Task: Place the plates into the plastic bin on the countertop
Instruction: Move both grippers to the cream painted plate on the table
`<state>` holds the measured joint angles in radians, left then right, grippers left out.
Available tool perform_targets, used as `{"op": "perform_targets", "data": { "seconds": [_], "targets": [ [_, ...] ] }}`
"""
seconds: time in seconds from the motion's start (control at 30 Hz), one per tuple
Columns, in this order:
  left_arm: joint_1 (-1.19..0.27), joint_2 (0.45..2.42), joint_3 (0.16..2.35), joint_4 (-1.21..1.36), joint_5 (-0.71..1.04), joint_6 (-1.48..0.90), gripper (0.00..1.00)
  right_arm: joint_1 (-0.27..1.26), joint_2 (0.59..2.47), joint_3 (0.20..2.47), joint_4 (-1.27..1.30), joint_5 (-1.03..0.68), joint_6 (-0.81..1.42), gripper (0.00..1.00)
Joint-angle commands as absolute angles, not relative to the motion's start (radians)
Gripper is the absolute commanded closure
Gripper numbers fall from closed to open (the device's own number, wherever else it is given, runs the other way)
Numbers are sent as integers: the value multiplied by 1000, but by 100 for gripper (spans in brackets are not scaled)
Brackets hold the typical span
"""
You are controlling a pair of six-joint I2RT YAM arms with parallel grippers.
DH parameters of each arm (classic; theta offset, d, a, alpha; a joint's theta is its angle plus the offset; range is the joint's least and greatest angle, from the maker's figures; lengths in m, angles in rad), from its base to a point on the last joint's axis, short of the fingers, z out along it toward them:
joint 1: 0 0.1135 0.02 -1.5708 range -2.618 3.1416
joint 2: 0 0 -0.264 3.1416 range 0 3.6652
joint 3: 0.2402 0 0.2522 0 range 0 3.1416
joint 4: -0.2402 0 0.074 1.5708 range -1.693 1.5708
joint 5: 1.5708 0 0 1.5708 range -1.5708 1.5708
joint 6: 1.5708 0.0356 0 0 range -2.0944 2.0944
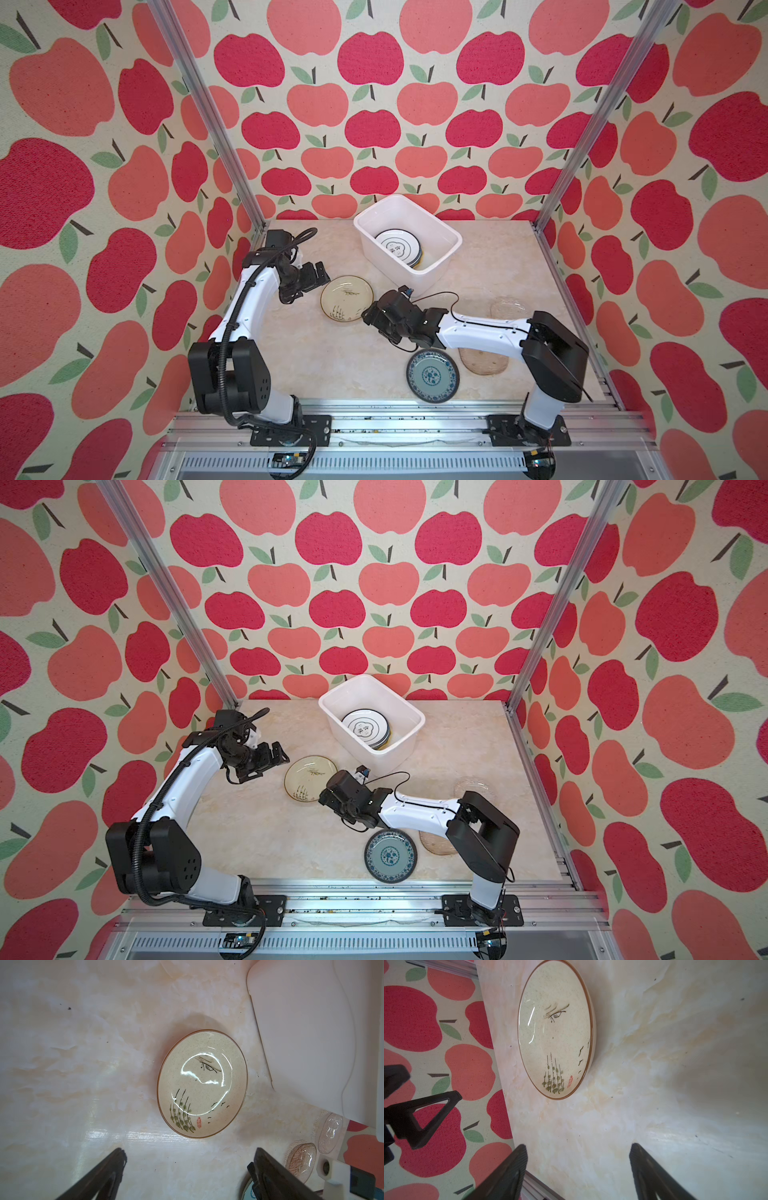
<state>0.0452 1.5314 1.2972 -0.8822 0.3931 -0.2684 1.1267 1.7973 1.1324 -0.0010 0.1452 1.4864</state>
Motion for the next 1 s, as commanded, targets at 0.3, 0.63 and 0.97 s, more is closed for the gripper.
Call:
{"op": "perform_targets", "data": {
  "seconds": [0.3, 0.63, 0.97],
  "targets": [
    [136, 1807, 1400, -756, 662, -86, 1, 1140, 1977, 1108, 326, 187, 1642, 21],
    [138, 2012, 1520, -785, 759, -1, 1, 1137, 2038, 1112, 393, 209, 1647, 22],
    [123, 2173, 1644, -842, 840, 48, 5, 1123, 2089, 1104, 475, 206, 1661, 23]
  ]
}}
